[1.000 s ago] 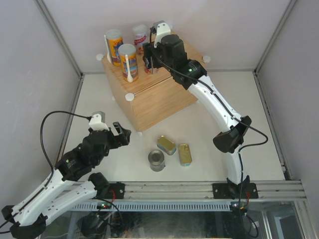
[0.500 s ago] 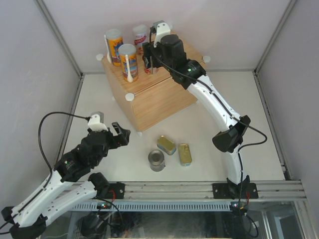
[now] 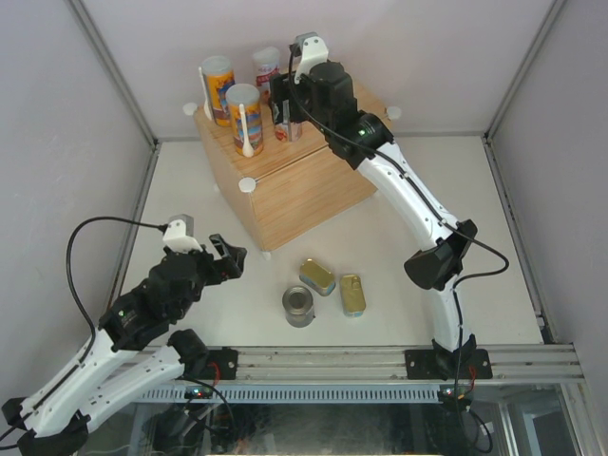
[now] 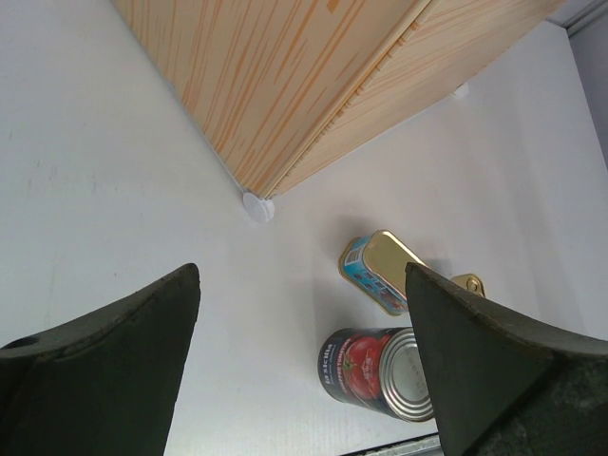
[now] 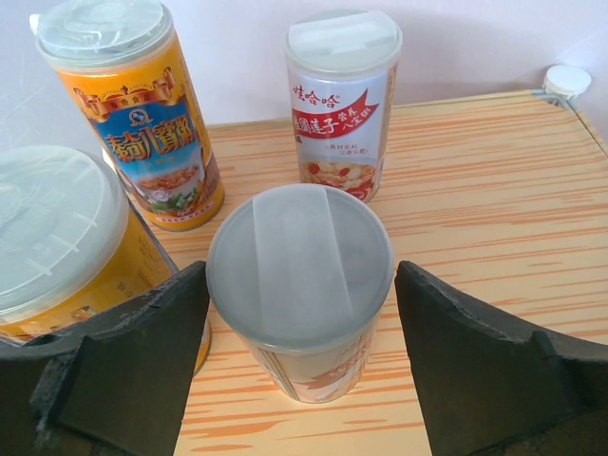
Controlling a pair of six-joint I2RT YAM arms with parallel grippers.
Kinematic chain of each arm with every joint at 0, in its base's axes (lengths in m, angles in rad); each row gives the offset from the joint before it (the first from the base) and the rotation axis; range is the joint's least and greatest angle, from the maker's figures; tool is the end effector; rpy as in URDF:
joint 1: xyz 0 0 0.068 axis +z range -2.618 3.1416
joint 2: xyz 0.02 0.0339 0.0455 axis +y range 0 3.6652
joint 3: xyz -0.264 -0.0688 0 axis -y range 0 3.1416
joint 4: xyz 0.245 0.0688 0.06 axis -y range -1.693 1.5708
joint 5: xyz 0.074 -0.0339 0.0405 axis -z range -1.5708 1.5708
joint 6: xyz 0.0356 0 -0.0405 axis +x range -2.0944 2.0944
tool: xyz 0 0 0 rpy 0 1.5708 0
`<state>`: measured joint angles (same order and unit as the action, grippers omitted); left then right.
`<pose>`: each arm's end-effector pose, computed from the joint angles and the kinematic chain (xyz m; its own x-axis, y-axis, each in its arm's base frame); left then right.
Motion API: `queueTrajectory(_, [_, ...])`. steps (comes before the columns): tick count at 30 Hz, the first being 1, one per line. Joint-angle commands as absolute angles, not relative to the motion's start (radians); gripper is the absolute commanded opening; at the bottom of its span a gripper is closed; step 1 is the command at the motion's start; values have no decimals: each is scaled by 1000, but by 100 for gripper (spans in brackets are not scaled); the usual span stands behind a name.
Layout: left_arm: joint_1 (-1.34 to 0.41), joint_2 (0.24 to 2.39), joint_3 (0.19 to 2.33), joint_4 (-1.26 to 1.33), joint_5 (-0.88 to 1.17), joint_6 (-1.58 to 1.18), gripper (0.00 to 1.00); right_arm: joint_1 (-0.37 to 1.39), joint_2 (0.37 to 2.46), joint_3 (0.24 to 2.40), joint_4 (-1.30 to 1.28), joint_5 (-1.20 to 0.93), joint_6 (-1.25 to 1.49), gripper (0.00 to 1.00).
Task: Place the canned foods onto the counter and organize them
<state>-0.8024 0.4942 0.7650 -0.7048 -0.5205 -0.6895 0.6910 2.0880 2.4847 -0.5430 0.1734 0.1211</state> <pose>0.0842 -0.0616 0.3180 -0.4228 -0.3567 -0.8331 0.0534 0.9079 -0.4158 0.3593 0.2892 0.4771 -0.1715 0.0126 -0.9851 -0.4790 0.8727 0.0945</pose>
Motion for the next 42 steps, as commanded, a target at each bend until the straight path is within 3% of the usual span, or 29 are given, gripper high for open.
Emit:
queueTrajectory(1, [-798,480,750,-693,-528,-688,93,686,2086,2526,-489,168,140,78])
queueTrajectory(21, [-798,482,744,-684,-523,-686,92,720,1927,2336,-404,221,82,79])
queueTrajectory(30, [-798,483,744,-684,-527,-686,93,735,1803,2154,-326,227,75,77])
queueTrajectory(33, [-798,485,744,-683,-526,-686,93,741,1754,2059,-280,228,81,67])
queueTrajectory(37, [-798,497,747,-677,-523,-683,92,747,1736,1992,-256,229,87,27])
queueTrajectory(42, [-798,508,755,-673,-525,-678,92,747,1758,1985,-253,215,102,21])
